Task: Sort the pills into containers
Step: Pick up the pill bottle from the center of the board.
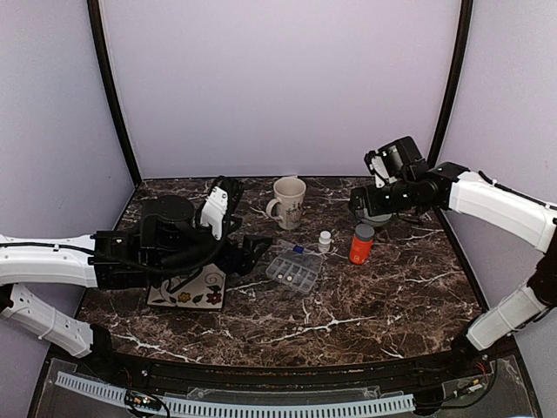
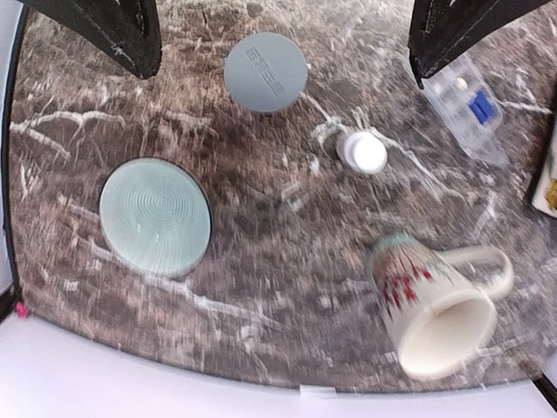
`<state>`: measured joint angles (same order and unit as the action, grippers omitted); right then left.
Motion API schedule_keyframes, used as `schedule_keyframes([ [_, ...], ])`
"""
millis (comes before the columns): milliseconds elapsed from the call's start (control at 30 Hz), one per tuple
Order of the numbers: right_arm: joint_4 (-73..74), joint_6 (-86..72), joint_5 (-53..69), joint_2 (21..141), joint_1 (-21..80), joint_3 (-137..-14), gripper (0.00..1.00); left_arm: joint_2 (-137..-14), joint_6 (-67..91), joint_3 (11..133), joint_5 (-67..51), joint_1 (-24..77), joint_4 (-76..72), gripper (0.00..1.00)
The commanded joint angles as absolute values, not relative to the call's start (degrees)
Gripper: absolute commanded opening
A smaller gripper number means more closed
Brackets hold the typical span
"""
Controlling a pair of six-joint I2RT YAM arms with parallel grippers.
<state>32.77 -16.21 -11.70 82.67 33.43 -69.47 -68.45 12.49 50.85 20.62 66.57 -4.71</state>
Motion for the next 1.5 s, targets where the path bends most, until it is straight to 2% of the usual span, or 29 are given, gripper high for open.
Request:
schedule_keyframes([
  [0,25.6,-13.42,-12.87,77.79,33.45,-73.25,1.0,-68.85,13.9,54.8,21.22,66.18,-3.0,0.87],
  [100,15.28,-14.64,-15.66,74.82,33.31,-71.32,1.0,-69.08,13.42,56.94,22.24,66.18,-1.95,0.9],
  [200,5.53,-16.71,-19.26,72.62,33.31,-69.73,1.0,-68.64,12.85,57.97,23.63,65.71,-1.9,0.99],
  [367,-0.23,-17.92,-14.15,72.97,33.19,-70.6,1.0,-66.96,11.98,57.38,20.85,63.1,-4.59,0.99],
  [400,-0.52,-18.05,-13.43,73.33,33.19,-70.83,0.99,-66.54,11.92,56.74,20.79,62.83,-5.66,0.99],
  [500,0.32,-17.76,-13.06,74.42,33.2,-73.34,0.87,-65.44,11.44,54.88,19.34,62.14,-9.27,0.99],
  [600,0.67,-11.35,-12.42,75.7,33.18,-75.24,0.85,-67.3,12.37,58.59,19.36,61.45,-6.3,0.99],
  [667,2.4,-5.96,-12.04,77.52,33.16,-76.63,0.85,-70.4,13.64,63.62,21.51,61.44,-1.51,0.99],
  [767,9.04,-6.22,-10.84,81.92,33.1,-80.89,0.83,-74.7,22.47,68.77,24.79,60.7,7.07,0.97],
  [967,26.32,-20.47,-8.12,90.05,34.12,-90.22,0.63,-72.43,20.74,62.5,17.84,58.86,3.56,0.95],
  [1167,36.93,-21.85,-10.51,97.22,37.63,-93.06,0.65,-70.91,19.73,56.42,11.72,54.16,-1.46,0.95],
  [1467,46.31,-20.08,-8.87,108.75,37.26,-99.87,0.69,-76.55,17.18,61.42,10.65,51.94,1.24,0.94],
])
